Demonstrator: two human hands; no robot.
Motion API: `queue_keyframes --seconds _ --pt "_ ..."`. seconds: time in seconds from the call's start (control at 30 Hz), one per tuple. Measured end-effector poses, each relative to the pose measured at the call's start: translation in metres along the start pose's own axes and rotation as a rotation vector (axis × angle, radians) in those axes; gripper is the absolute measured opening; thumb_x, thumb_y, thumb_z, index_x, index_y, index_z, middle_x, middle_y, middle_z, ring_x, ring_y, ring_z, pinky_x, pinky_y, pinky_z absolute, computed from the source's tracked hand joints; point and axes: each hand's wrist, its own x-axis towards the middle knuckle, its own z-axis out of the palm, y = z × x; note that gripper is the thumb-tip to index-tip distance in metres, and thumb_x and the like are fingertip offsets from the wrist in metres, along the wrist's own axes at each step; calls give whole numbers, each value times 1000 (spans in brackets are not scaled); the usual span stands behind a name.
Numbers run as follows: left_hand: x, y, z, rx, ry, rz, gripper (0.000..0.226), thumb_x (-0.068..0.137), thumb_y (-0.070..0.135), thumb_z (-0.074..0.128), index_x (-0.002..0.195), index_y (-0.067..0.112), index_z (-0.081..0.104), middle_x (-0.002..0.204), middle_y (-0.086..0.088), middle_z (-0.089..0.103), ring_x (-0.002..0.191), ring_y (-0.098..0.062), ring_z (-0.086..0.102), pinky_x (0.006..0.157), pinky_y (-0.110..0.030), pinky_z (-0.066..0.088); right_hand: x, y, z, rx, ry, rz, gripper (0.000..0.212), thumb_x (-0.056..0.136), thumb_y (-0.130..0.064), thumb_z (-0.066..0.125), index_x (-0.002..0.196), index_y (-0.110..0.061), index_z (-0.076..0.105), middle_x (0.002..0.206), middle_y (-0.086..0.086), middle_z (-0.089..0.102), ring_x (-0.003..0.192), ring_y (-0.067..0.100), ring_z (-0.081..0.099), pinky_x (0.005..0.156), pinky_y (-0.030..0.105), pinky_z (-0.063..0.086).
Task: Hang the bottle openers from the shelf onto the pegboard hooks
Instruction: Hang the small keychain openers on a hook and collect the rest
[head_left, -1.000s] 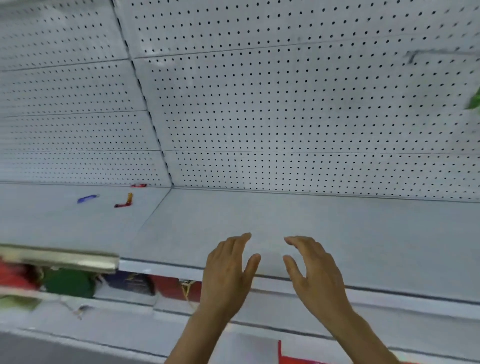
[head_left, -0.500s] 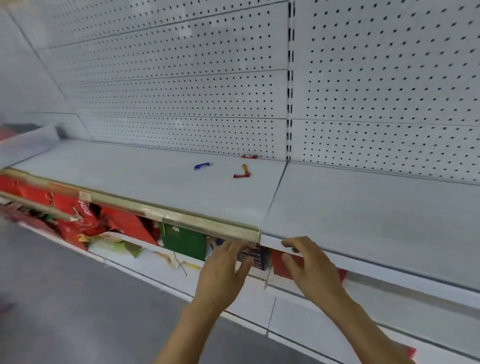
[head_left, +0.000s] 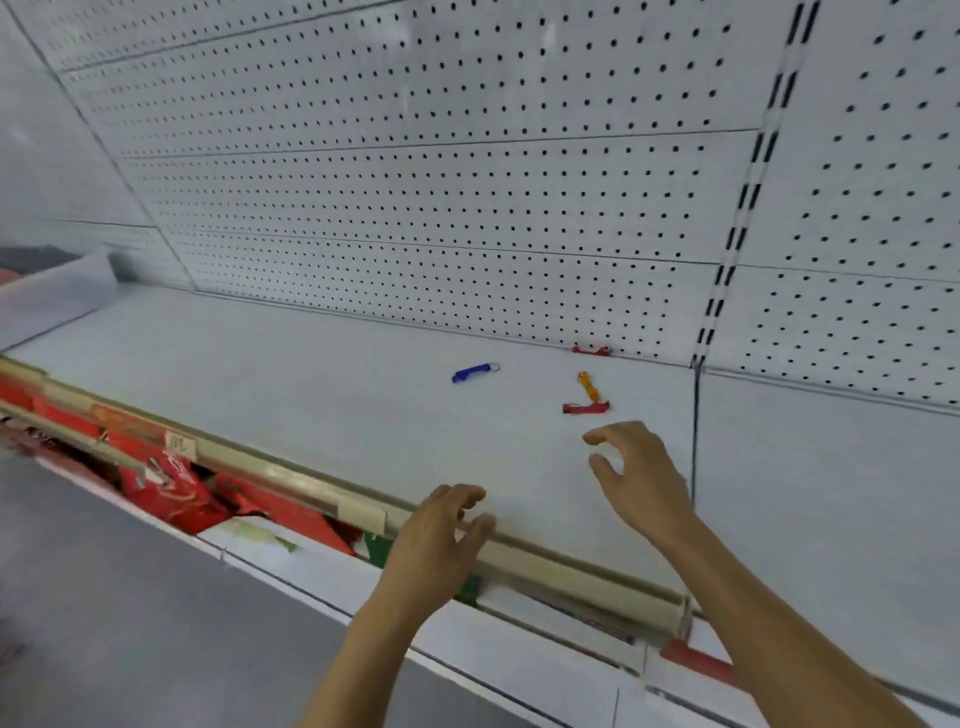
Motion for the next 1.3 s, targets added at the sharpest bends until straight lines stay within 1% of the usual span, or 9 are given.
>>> queue_keyframes --seconds 0.17,0.4,0.6,0.83,0.9,1.0,1.13,1.23,1.3 --pt "94 -30 -21 35 -33 -9 36 97 37 51 131 25 52 128 9 54 110 -6 53 90 -17 38 74 1 22 -186 1 197 43 95 -18 50 137 -19 43 133 8 42 118 25 44 78 34 44" --pt "201 -51 -22 -33 15 -21 47 96 31 56 139 17 44 134 -3 50 121 -20 49 96 -27 39 100 4 50 -255 70 200 33 92 -9 52 125 -11 53 114 8 52 107 24 45 68 31 42" --pt "273 -63 -15 202 -59 160 48 96 27 52 142 15 40 137 -8 45 121 -25 44 92 -34 42 103 -17 65 -209 100 253 31 95 -12 52 126 -12 52 117 5 56 103 22 54 79 31 46" --pt "309 -80 -26 472 -277 418 42 97 9 45 138 15 41 121 -8 53 104 -27 54 84 -34 44 95 -67 78 -22 29 577 26 95 -16 51 121 -14 48 102 4 60 87 18 58 77 30 48" --pt "313 -80 -35 374 -329 380 40 94 2 40 133 12 43 119 -9 54 101 -29 56 83 -33 43 94 -83 81 243 74 723 21 93 -14 55 114 -9 54 94 8 60 78 20 59 70 30 51" --pt "302 -73 -44 -116 -439 113 31 93 2 34 113 17 52 96 -6 56 78 -22 55 68 -29 44 88 -110 75 703 243 877 15 91 -2 56 106 -1 59 79 14 58 60 20 55 55 29 50" --pt "266 -53 -46 -615 -654 -190 27 86 -7 43 101 9 60 68 -7 48 54 -16 40 51 -25 34 70 -135 68 1061 384 874 10 93 2 52 97 3 61 73 14 56 60 21 52 53 30 49" --pt "234 -34 -46 -863 -878 -286 13 90 0 59 101 4 64 66 -5 56 42 -9 32 37 -20 27 52 -145 66 1222 471 839 12 94 0 51 91 2 63 70 12 57 59 19 53 53 28 49" --pt "216 -22 -42 -889 -997 -278 17 94 16 60 103 3 67 79 -7 71 36 -7 27 33 -18 21 36 -147 64 1282 519 822 14 94 -2 51 91 2 65 70 10 57 58 18 53 53 27 50"
